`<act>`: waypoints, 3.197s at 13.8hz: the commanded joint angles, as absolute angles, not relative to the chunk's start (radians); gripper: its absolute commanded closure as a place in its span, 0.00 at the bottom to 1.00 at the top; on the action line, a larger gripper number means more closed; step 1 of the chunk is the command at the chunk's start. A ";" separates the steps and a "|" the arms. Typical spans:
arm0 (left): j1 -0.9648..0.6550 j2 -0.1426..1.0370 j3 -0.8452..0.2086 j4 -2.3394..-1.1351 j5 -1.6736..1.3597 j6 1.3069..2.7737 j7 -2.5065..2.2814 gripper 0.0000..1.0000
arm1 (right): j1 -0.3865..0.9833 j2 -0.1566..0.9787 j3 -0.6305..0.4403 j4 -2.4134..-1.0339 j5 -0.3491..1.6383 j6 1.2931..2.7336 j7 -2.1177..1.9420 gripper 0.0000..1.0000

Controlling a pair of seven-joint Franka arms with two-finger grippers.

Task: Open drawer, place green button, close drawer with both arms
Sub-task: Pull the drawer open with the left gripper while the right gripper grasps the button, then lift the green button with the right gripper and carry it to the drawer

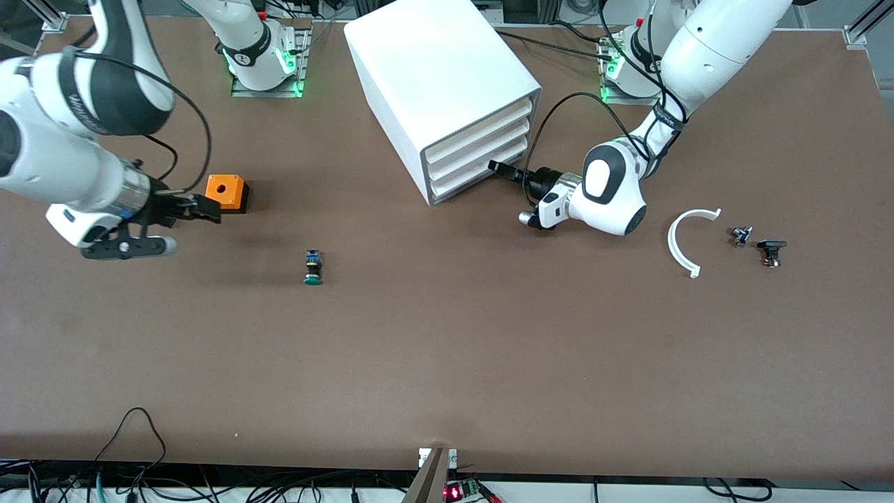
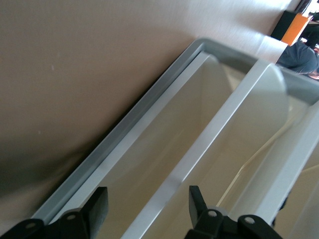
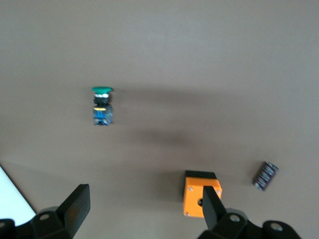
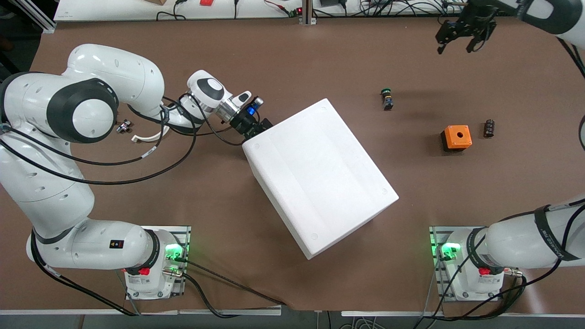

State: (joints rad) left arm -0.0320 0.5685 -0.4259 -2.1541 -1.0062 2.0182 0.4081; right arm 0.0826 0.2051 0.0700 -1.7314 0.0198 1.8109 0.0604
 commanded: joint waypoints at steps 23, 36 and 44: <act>0.239 0.152 -0.272 -2.094 -0.809 2.135 0.419 0.00 | 0.164 0.551 0.166 -1.899 -0.020 2.368 0.156 0.00; 0.184 -0.061 -0.219 -1.684 0.054 1.585 0.137 0.00 | 0.164 0.564 0.167 -1.944 -0.069 2.419 0.186 0.69; 0.179 -0.055 -0.206 -1.680 0.049 1.586 0.126 0.00 | 0.164 0.529 0.172 -1.849 -0.083 2.399 0.175 0.83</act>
